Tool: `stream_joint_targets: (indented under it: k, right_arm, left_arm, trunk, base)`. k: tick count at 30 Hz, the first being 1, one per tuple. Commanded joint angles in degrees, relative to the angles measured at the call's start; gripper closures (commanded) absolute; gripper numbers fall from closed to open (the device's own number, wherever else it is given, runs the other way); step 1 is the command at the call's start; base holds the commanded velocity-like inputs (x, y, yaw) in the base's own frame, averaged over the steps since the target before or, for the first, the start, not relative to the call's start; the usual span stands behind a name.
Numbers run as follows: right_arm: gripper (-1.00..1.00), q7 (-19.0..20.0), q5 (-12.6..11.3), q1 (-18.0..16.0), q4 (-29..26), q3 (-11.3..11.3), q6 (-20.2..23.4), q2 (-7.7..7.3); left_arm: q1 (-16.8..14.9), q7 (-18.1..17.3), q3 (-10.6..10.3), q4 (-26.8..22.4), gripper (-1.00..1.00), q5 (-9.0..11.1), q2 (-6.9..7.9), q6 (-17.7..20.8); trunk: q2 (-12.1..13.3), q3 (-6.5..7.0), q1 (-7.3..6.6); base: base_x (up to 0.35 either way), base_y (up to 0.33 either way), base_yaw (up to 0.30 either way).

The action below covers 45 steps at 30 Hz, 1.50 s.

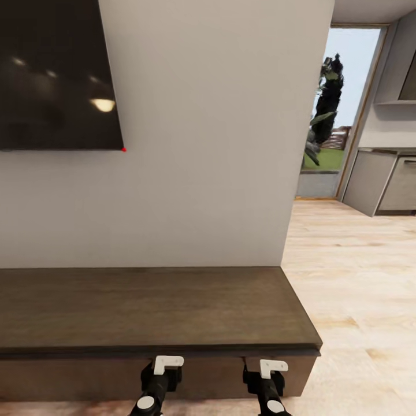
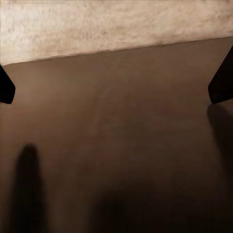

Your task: Place each of the two pumpkins and all three candles from the living room inside a cabinet in the living room (use any cabinet), then make sure every cabinet is closed, and position the cauldron so it is next to a table in the living room.

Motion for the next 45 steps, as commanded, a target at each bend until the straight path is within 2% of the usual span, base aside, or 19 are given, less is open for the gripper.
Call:
stream_joint_targets:
  k: [1, 7, 25, 37, 45]
  right_arm:
    - [-1.0, -0.13, -0.28, -0.94, -0.01, 0.49, -0.22, 0.0]
    - [-1.0, -0.13, -0.24, -0.94, -0.02, 0.49, -0.22, 0.0]
    - [-1.0, -0.13, -0.3, -0.94, -0.29, 0.5, -0.25, 0.07]
    - [-1.0, -0.32, -0.93, -0.94, -0.98, -0.11, -0.1, 0.04]
    - [-1.0, -0.31, -0.93, -0.94, -0.98, -0.12, -0.14, 0.0]
  left_arm:
    - [-0.9, 0.47, -0.69, -0.02, -1.0, 0.39, 0.07, -0.23]
    - [-0.9, 0.47, -0.69, -0.04, -1.0, 0.47, 0.07, -0.23]
    - [-0.9, 0.47, -0.69, -0.05, -1.0, 0.48, 0.07, -0.23]
    - [-0.9, 0.47, -0.69, -0.03, -1.0, 0.44, 0.07, -0.23]
    - [-0.9, 0.47, -0.69, -0.04, -1.0, 0.46, 0.07, -0.23]
  trunk:
    - [-0.01, -0.03, 0.01]
    - [-0.01, -0.03, 0.01]
    - [-0.01, -0.03, 0.01]
    - [-0.01, -0.03, 0.01]
    - [-0.01, -0.03, 0.01]
  base:
    - [0.091, 0.0, 0.0]
    - [-0.068, 0.0, 0.0]
    - [-0.301, 0.0, 0.0]
    - [-0.08, 0.0, 0.0]
    - [-0.285, 0.0, 0.0]
